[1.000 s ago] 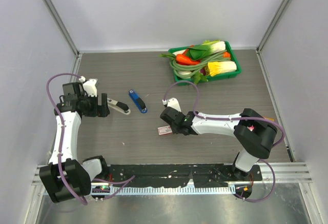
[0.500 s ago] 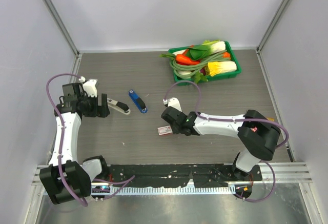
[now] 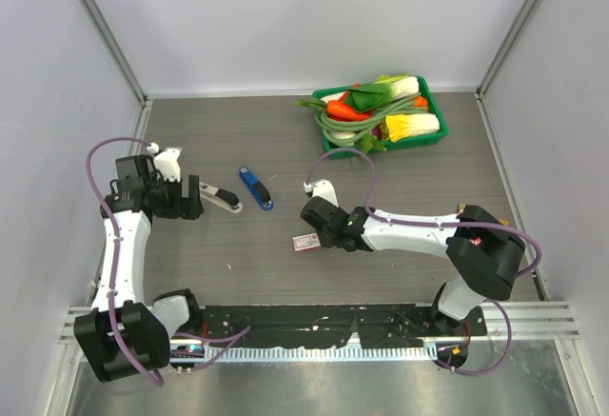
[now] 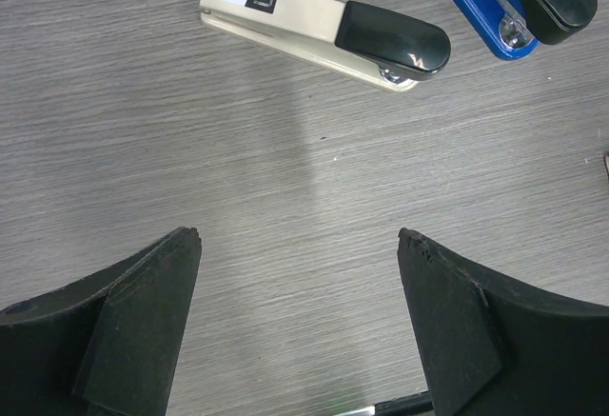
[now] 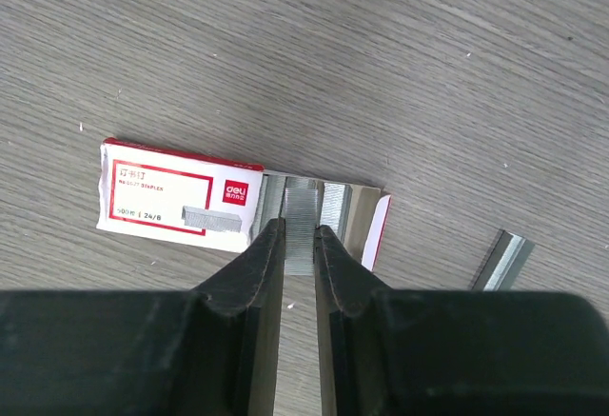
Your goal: Unload the staples from the stapler
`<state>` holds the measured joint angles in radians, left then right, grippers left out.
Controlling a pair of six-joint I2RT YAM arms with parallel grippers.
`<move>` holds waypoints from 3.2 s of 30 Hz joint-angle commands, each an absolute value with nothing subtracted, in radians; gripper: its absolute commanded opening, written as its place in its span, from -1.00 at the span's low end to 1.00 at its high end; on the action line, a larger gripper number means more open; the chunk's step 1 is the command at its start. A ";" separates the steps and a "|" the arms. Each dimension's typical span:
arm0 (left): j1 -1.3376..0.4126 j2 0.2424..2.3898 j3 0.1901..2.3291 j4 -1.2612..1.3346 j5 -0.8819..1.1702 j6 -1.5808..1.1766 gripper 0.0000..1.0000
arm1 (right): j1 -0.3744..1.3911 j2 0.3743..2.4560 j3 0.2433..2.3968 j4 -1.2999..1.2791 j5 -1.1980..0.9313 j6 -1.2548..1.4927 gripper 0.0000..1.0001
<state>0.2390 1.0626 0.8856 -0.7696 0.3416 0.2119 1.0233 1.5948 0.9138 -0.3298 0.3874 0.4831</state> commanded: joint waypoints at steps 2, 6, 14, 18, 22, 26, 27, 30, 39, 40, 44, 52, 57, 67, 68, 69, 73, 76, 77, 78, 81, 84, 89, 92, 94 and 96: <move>0.245 1.042 0.884 -0.758 0.359 0.224 0.77 | 1.023 1.575 0.905 -0.321 0.405 0.509 -0.64; 0.244 1.042 0.885 -0.758 0.360 0.225 0.77 | 1.022 1.583 0.897 -0.314 0.402 0.512 -0.64; 0.245 1.037 0.882 -0.758 0.359 0.225 0.77 | 1.022 1.604 0.897 -0.305 0.394 0.518 -0.64; 0.245 1.037 0.882 -0.758 0.357 0.227 0.78 | 1.022 1.615 0.900 -0.301 0.391 0.518 -0.65; 0.247 1.040 0.882 -0.758 0.357 0.229 0.77 | 1.022 1.623 0.894 -0.298 0.390 0.520 -0.60; 0.245 1.040 0.884 -0.758 0.359 0.230 0.78 | 1.023 1.624 0.896 -0.291 0.396 0.520 -0.49; 0.245 1.040 0.884 -0.758 0.359 0.230 0.78 | 1.022 1.624 0.896 -0.291 0.397 0.520 -0.46; 0.245 1.039 0.884 -0.761 0.360 0.232 0.78 | 1.020 1.623 0.900 -0.291 0.400 0.517 -0.37; 0.245 1.035 0.882 -0.764 0.361 0.235 0.77 | 1.022 1.589 0.911 -0.305 0.416 0.515 -0.34; 0.245 1.035 0.884 -0.765 0.362 0.235 0.78 | 1.022 1.582 0.916 -0.308 0.416 0.514 -0.35; 0.245 1.035 0.884 -0.767 0.365 0.238 0.78 | 1.022 1.534 0.908 -0.318 0.403 0.517 -0.39; 0.247 1.032 0.882 -0.769 0.365 0.241 0.78 | 1.020 1.460 0.874 -0.334 0.387 0.522 -0.59; 0.245 1.029 0.882 -0.769 0.365 0.241 0.77 | 1.022 1.482 0.858 -0.328 0.365 0.518 -0.70; 0.245 1.029 0.881 -0.770 0.359 0.244 0.78 | 1.022 1.517 0.830 -0.299 0.342 0.509 -0.55; 0.245 1.029 0.881 -0.772 0.359 0.242 0.78 | 1.023 1.522 0.831 -0.299 0.341 0.509 -0.46; 0.245 1.029 0.881 -0.770 0.359 0.244 0.78 | 1.023 1.522 0.834 -0.299 0.344 0.508 -0.44; 0.245 1.025 0.879 -0.769 0.356 0.242 0.77 | 1.023 1.517 0.844 -0.293 0.351 0.503 -0.36; 0.245 1.025 0.879 -0.769 0.356 0.244 0.77 | 1.022 1.529 0.857 -0.291 0.351 0.497 -0.34; 0.245 1.025 0.879 -0.769 0.356 0.244 0.78 | 1.023 1.538 0.861 -0.290 0.348 0.497 -0.34; 0.244 1.025 0.879 -0.769 0.356 0.242 0.77 | 1.023 1.545 0.862 -0.287 0.348 0.495 -0.34; 0.245 1.023 0.879 -0.769 0.354 0.244 0.78 | 1.023 1.566 0.873 -0.285 0.348 0.486 -0.34; 0.244 1.025 0.877 -0.770 0.353 0.245 0.78 | 1.023 1.581 0.884 -0.285 0.353 0.480 -0.34; 0.245 1.025 0.877 -0.769 0.351 0.247 0.78 | 1.023 1.586 0.899 -0.287 0.350 0.474 -0.35; 0.245 1.025 0.877 -0.770 0.353 0.248 0.78 | 1.023 1.563 0.903 -0.299 0.353 0.468 -0.36; 0.245 1.025 0.877 -0.770 0.351 0.249 0.77 | 1.023 1.533 0.911 -0.313 0.360 0.463 -0.36; 0.245 1.026 0.877 -0.770 0.351 0.250 0.78 | 1.023 1.511 0.917 -0.331 0.376 0.448 -0.37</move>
